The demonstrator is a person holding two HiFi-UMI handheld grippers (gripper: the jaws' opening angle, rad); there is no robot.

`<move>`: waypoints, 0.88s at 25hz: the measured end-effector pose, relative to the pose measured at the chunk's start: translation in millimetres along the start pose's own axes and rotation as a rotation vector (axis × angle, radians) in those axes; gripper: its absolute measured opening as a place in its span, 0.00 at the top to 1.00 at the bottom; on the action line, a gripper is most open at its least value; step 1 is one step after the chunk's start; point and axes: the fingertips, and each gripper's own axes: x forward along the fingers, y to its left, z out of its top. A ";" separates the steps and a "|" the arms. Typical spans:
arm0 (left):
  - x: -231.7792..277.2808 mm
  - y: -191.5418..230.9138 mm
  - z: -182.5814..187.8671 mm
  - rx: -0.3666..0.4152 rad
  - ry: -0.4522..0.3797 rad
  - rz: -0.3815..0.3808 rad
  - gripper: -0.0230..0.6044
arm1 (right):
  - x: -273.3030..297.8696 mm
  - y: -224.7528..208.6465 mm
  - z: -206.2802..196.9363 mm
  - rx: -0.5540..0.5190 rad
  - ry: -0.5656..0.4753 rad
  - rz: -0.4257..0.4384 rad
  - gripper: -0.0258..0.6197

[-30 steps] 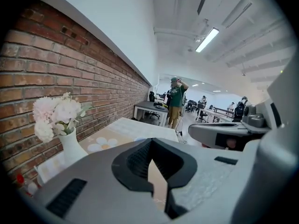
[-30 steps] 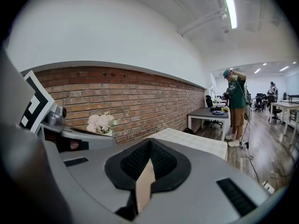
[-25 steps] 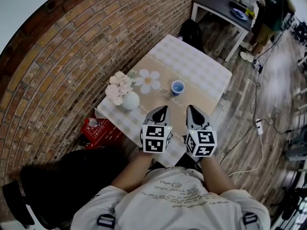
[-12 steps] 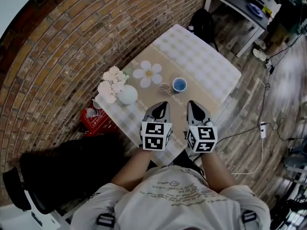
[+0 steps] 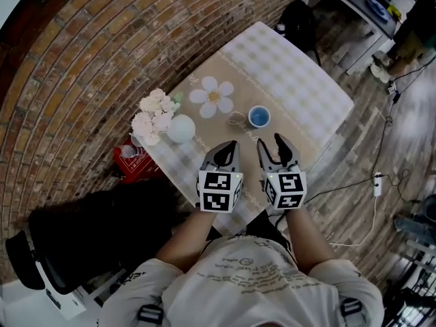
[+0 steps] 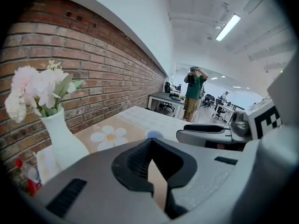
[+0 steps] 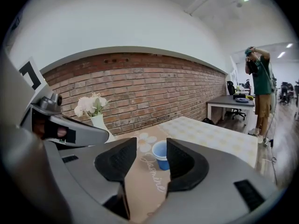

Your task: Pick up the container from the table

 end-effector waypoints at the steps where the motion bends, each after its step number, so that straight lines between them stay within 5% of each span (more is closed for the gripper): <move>1: 2.6 2.3 -1.6 -0.003 0.003 0.005 0.96 | 4.9 -1.9 -3.8 -0.004 0.009 0.000 0.67; 22: 32.8 23.7 -37.5 -0.060 0.072 0.061 0.96 | 103.5 -35.0 -89.1 -0.077 0.207 -0.040 0.50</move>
